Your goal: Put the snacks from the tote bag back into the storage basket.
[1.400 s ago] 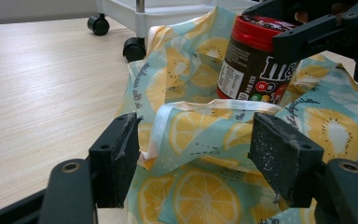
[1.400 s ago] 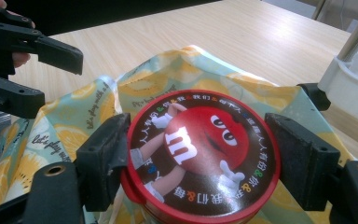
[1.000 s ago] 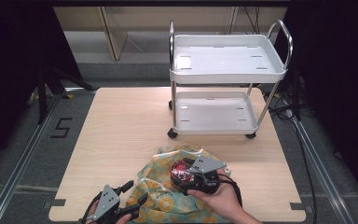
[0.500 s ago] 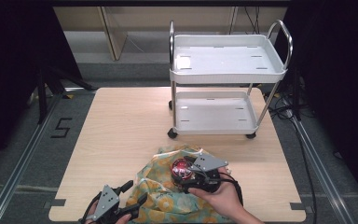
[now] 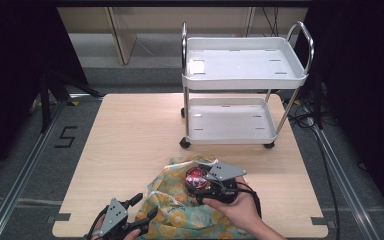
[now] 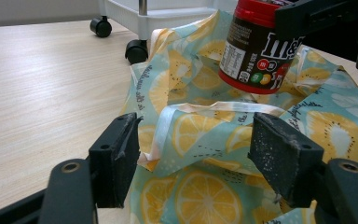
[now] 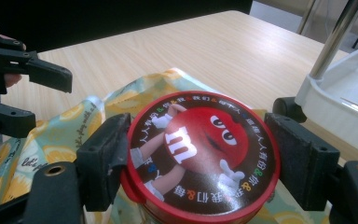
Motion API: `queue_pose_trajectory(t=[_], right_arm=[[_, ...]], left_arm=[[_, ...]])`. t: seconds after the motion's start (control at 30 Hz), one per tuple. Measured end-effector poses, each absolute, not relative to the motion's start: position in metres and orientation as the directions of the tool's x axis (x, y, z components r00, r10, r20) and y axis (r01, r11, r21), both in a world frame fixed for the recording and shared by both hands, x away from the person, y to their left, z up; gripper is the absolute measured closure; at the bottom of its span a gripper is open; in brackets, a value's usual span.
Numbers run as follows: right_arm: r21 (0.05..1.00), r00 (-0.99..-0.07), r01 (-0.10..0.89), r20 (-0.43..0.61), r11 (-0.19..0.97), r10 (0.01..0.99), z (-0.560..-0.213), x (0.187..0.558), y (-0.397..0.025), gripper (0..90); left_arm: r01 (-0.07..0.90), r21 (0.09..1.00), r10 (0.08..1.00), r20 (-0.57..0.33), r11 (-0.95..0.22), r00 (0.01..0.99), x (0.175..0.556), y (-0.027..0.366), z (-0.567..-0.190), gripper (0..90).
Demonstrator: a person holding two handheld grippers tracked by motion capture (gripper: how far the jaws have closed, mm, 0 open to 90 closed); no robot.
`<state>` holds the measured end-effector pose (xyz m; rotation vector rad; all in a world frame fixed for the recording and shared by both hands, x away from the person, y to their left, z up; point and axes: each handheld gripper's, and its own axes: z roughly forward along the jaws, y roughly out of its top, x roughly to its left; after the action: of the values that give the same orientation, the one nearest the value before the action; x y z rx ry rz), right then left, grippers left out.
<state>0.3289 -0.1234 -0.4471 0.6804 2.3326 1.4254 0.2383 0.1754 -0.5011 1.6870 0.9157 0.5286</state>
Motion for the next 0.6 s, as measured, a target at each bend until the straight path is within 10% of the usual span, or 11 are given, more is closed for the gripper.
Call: queue_pose_trajectory(t=[0.6], right_arm=[[0.901, -0.818, 0.228, -0.029, 0.37, 0.575, -0.4392, 0.3357, -0.127, 26.8]], left_arm=[[0.312, 0.944, 0.792, -0.107, -0.109, 0.601, 0.2376, 0.1753, -0.501, 32.6]])
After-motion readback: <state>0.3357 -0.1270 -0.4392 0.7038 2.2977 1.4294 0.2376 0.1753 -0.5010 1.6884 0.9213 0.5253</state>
